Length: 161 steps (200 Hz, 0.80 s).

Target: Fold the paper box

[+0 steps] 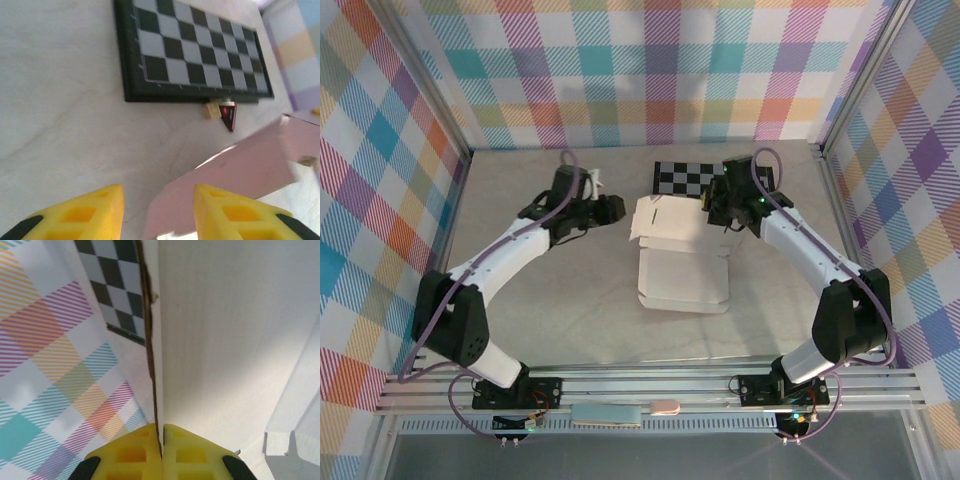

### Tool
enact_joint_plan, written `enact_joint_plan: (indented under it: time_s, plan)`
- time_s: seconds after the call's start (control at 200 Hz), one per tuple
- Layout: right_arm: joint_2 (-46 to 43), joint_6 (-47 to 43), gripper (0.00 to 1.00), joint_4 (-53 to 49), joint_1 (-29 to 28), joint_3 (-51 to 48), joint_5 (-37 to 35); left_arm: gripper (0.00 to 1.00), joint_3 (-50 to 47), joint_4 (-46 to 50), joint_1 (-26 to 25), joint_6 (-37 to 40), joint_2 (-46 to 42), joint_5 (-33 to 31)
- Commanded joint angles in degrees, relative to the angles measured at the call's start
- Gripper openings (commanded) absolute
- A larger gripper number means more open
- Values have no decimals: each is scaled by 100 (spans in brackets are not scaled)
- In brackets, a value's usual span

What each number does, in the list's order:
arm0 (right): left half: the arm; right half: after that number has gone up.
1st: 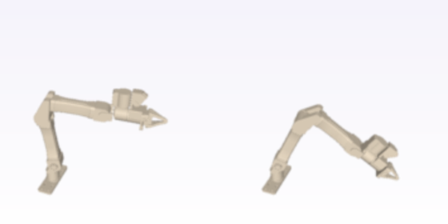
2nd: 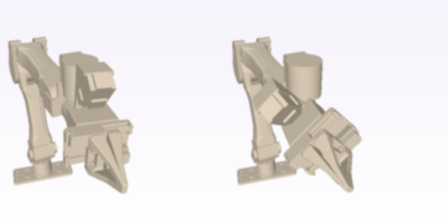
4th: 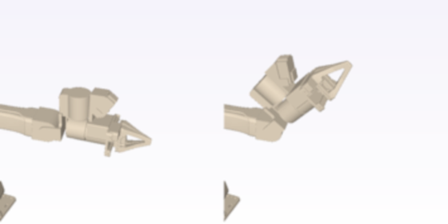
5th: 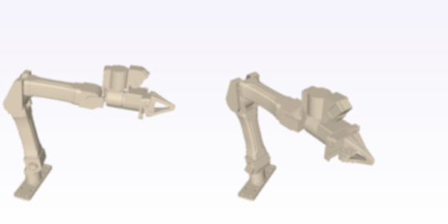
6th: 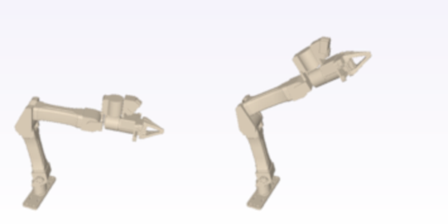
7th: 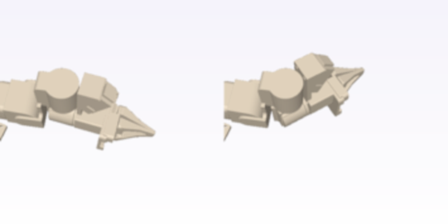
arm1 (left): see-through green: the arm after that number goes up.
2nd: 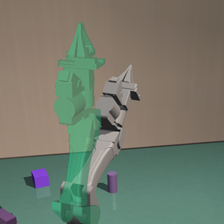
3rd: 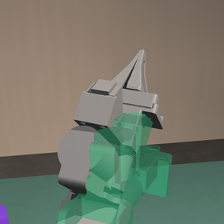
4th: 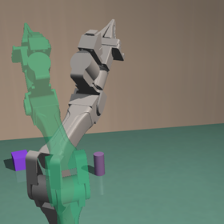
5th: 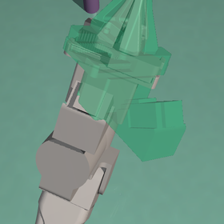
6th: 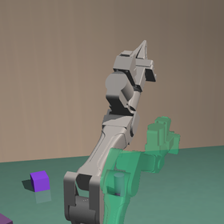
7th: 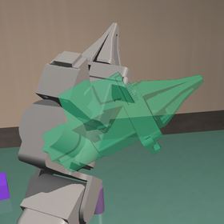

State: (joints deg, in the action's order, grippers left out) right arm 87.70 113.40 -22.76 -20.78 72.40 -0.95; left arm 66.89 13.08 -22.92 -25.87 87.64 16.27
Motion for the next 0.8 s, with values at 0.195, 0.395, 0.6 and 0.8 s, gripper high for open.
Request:
enact_joint_plan:
  time_s: [0.195, 0.395, 0.6, 0.8]
  plan:
    - [184, 580, 0, -621, 55, 671, -93, 26, -1721, -2525, 323, -2878, 608, 1353]
    - [274, 689, 0, -505, 68, 675, -52, 31, -2163, -4963, 270, -4065, 1352, 1495]
    - [282, 740, 0, -433, 93, 602, -42, 35, -2218, -6054, 130, -4662, 1890, 1550]
    - [317, 769, 0, -379, 111, 620, -35, 35, -2204, -6448, -6, -4893, 2111, 1572]
